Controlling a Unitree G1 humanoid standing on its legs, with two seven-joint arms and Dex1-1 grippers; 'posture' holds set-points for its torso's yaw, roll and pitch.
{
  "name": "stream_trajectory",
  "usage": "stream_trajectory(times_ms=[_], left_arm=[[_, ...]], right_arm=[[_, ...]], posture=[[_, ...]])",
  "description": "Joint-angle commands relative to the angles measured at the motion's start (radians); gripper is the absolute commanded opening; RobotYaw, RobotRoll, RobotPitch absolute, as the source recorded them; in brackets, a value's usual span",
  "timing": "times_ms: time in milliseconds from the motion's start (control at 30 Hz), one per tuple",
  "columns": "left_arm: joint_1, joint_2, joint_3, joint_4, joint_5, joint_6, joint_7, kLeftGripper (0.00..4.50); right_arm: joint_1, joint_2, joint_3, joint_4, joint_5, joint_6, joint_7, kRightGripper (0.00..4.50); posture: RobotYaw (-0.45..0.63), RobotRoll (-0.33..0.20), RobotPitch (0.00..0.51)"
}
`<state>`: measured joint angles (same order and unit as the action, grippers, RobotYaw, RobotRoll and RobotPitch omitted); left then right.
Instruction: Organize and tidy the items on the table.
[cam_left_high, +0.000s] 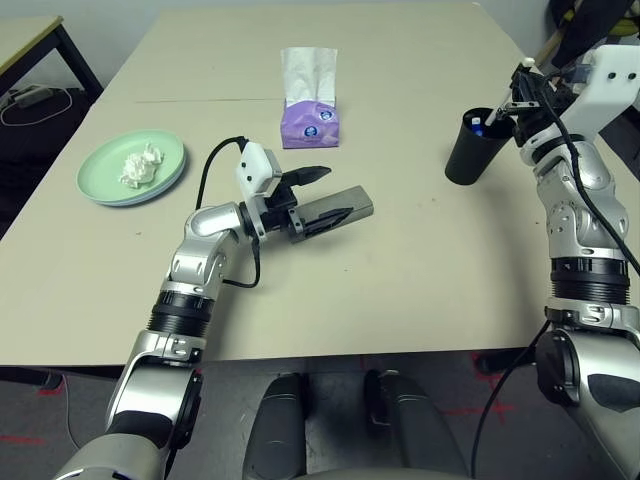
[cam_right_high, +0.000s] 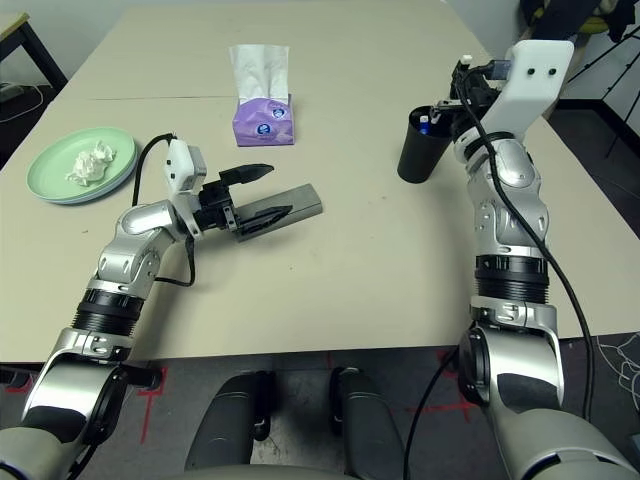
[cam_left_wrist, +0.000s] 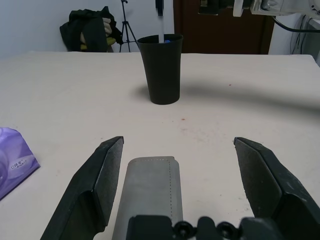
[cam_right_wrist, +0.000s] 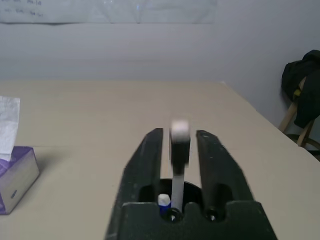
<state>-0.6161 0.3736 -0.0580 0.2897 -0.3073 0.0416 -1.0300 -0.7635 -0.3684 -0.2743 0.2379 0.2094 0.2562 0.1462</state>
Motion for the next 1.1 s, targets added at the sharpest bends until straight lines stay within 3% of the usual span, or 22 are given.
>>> stream_trajectory(times_ms=[33,167,267,400,500,600,733,900,1100], left_arm=[[0.0,0.006,-0.01,0.003,0.012,-0.001,-0.007,4.5],[0.0,0.005,-0.009,0.003,0.012,-0.003,-0.004,4.5],[0.0,0.002,-0.006,0.006,0.017,-0.012,0.007,4.5],[0.004,-0.005,0.014,-0.002,0.028,-0.015,0.065,4.5],[0.021,-0.009,0.03,-0.028,0.014,0.003,0.097,4.5],[0.035,-0.015,0.061,-0.03,0.041,0.004,0.195,4.5],[0.037,-0.04,0.128,-0.01,0.102,-0.024,0.419,4.5],[0.036,-0.107,0.278,-0.019,0.1,-0.021,0.737,4.5],[0.093,-0.109,0.357,-0.044,0.158,-0.043,0.955,4.5]], right_arm=[[0.007,-0.015,0.008,0.004,-0.009,0.022,0.002,2.95],[0.002,-0.017,0.003,0.01,-0.002,0.016,0.007,4.41],[-0.007,-0.016,0.0,0.026,0.026,-0.029,0.061,4.46],[0.089,-0.101,0.137,0.023,0.043,-0.286,0.497,4.46],[0.147,-0.134,0.18,0.052,0.047,-0.38,0.64,4.46],[0.172,-0.1,0.154,0.089,0.052,-0.399,0.59,4.46],[0.217,-0.009,0.088,0.082,0.056,-0.369,0.404,4.46],[0.279,0.106,0.028,0.016,0.045,-0.32,0.165,4.46],[0.343,0.152,-0.014,-0.052,0.049,-0.316,0.033,4.46]], posture=[[0.07,0.0,0.132],[0.07,0.0,0.132],[0.08,0.0,0.128],[0.1,0.0,0.125],[0.11,0.0,0.128],[0.11,0.0,0.131],[0.12,0.0,0.128],[0.11,0.0,0.124],[0.12,0.0,0.12]])
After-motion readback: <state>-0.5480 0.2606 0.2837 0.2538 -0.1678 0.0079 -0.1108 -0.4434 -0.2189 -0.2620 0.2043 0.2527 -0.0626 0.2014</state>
